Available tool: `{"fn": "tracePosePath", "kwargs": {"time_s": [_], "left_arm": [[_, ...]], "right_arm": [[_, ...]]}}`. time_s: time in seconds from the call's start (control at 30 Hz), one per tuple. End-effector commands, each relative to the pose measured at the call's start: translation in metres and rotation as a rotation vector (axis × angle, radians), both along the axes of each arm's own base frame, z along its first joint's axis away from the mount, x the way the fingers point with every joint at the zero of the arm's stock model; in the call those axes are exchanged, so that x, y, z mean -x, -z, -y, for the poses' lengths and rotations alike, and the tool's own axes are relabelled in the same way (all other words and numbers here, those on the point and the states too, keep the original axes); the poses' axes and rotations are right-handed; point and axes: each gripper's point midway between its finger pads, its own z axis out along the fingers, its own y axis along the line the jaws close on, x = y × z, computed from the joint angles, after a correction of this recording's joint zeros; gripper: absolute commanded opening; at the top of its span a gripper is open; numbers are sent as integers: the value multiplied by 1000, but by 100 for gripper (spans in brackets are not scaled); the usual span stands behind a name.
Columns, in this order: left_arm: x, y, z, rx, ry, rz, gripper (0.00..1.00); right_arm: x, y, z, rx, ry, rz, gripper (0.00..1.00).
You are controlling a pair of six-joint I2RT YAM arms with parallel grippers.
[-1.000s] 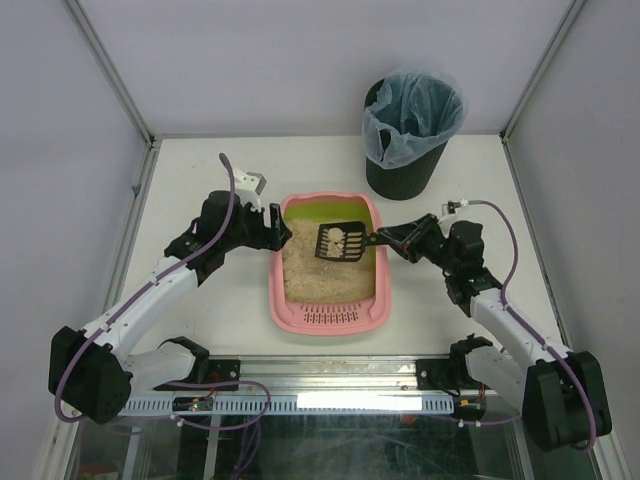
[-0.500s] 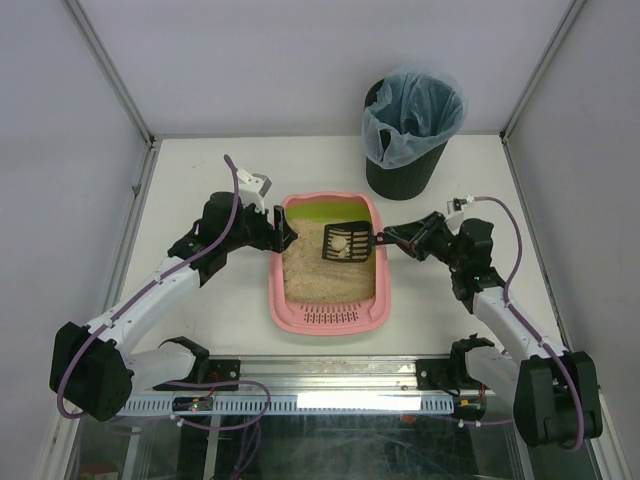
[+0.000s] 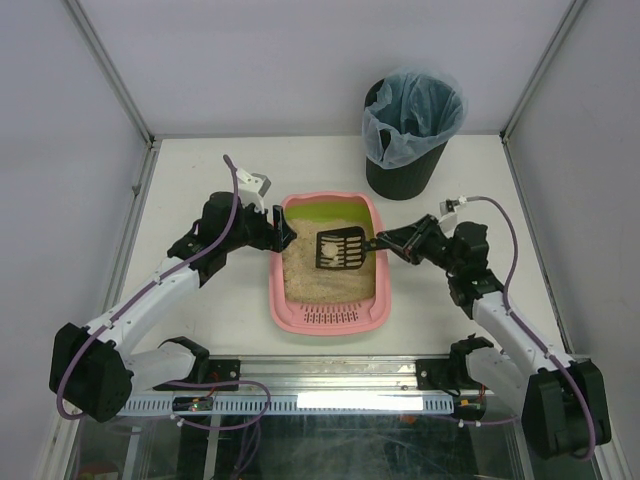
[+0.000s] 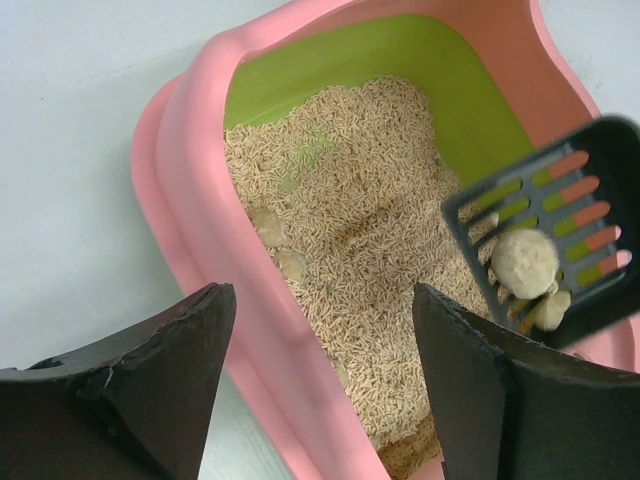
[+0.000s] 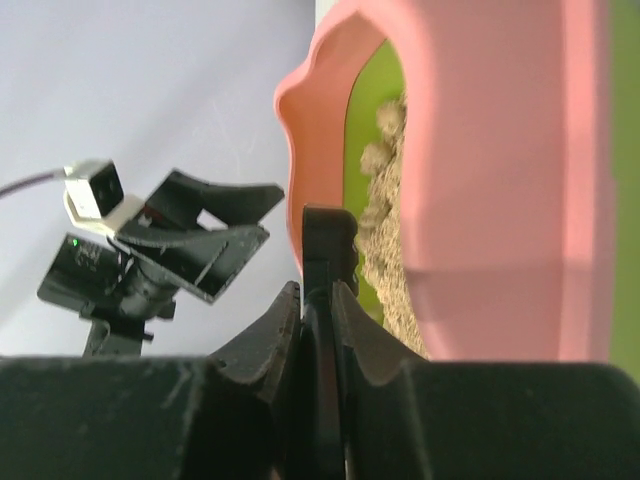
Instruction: Clean the litter box
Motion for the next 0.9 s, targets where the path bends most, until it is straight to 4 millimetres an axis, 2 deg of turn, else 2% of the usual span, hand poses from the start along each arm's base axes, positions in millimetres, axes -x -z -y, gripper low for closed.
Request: {"fn": "tracePosePath", "kwargs": {"time_s": [0.0,0.07,0.1,0.23,0.4,0.6,0.87], "left_arm": [[-6,-23,-3,11,-22,60,73],[-6,-22,-7,2,-38,61,73],[-7,-21,-9,-4,-47,64,73],[-11,-23,-14,-26,-76,74,73],[-12,-21,-17,-39,-89,74,74],[-14,-17,-19,-54,-100,63,75],[-15,-13,-19,-68,-101,49,75]], "right_arm": [[-10,-27,12,-28,84,93,0],[-4,-39,-8,-14,-34,137,0],[-5,-40,-10,-3,-57,139,0],[-16,-47,8,11,48,156,0],[-27,-68,7,26,42,167,0],[-55,-106,18,-1,130,184,0],[-108,-172,58,-23,355,218,0]]}}
